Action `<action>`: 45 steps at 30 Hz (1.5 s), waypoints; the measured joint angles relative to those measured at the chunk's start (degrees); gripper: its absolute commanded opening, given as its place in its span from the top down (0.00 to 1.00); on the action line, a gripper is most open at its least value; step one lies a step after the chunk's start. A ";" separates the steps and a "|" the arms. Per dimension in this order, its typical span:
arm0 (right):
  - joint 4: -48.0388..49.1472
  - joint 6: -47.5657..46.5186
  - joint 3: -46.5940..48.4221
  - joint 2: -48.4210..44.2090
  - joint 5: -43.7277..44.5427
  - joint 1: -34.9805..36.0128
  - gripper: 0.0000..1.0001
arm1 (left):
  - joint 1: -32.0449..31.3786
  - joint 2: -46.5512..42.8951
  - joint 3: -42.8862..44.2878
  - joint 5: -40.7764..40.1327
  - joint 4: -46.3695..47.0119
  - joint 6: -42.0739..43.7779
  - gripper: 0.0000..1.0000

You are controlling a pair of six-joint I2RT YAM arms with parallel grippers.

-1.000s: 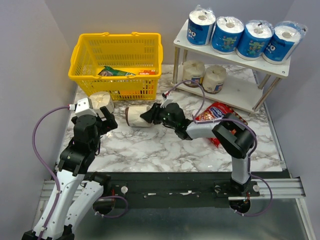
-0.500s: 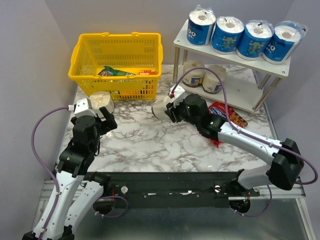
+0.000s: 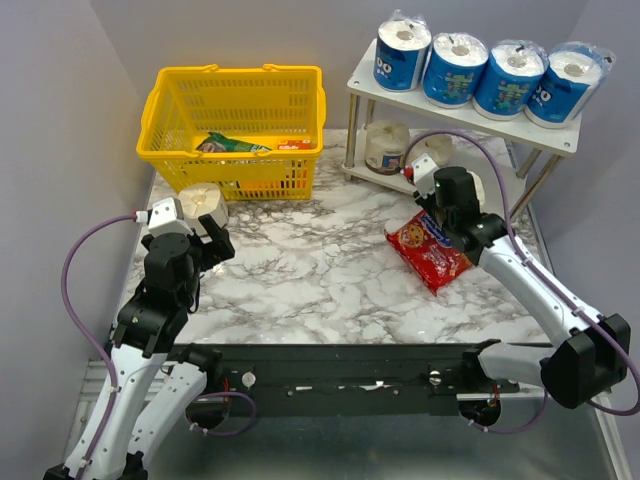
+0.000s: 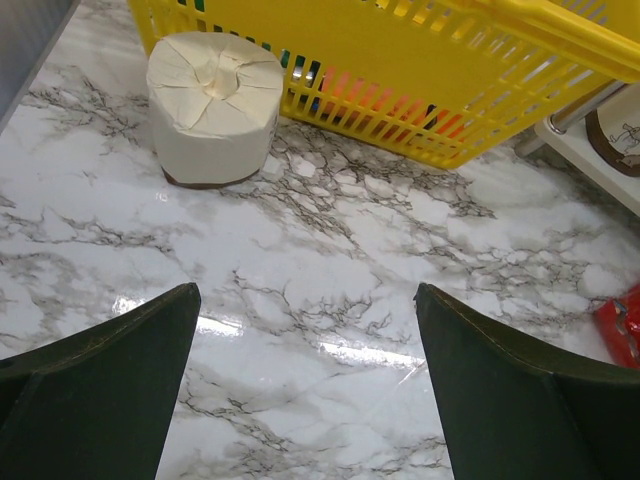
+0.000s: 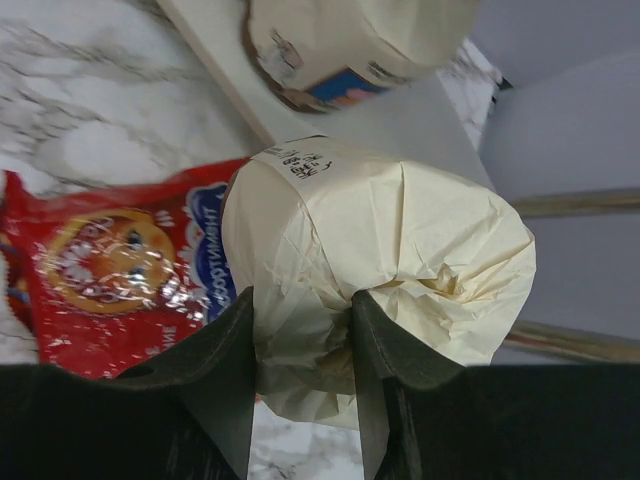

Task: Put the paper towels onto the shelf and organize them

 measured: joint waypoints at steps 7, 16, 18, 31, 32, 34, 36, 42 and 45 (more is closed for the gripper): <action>-0.98 -4.57 0.66 2.45 0.55 -7.08 0.63 | -0.07 -0.04 0.00 0.00 0.00 0.00 0.01; 6.32 -8.94 0.92 8.50 0.31 -10.21 0.66 | -0.37 -0.31 0.00 -0.02 0.00 0.00 0.01; 9.40 -10.08 0.92 9.60 0.33 -10.51 0.66 | -0.39 -0.31 0.00 -0.02 0.00 0.00 0.01; 18.05 -12.59 0.92 16.28 -3.76 -13.49 0.65 | -0.66 -0.28 0.00 -0.04 0.00 0.07 0.01; 18.32 -12.61 0.96 16.55 -4.04 -13.60 0.65 | -0.66 -0.28 0.00 -0.04 0.00 0.13 0.01; 18.75 -12.59 1.29 16.98 -4.55 -13.77 0.65 | -0.66 -0.26 0.00 -0.04 0.00 0.17 0.01; 18.95 -12.55 2.01 17.62 -4.92 -13.81 0.65 | -0.66 -0.13 0.00 -0.07 0.00 0.17 0.01; 18.99 -12.13 4.44 19.54 -6.19 -13.86 0.65 | -0.66 0.24 0.00 -0.13 0.00 0.17 0.01; 19.04 -11.87 5.51 20.31 -6.58 -13.86 0.65 | -0.66 0.28 0.00 -0.20 0.00 0.17 0.01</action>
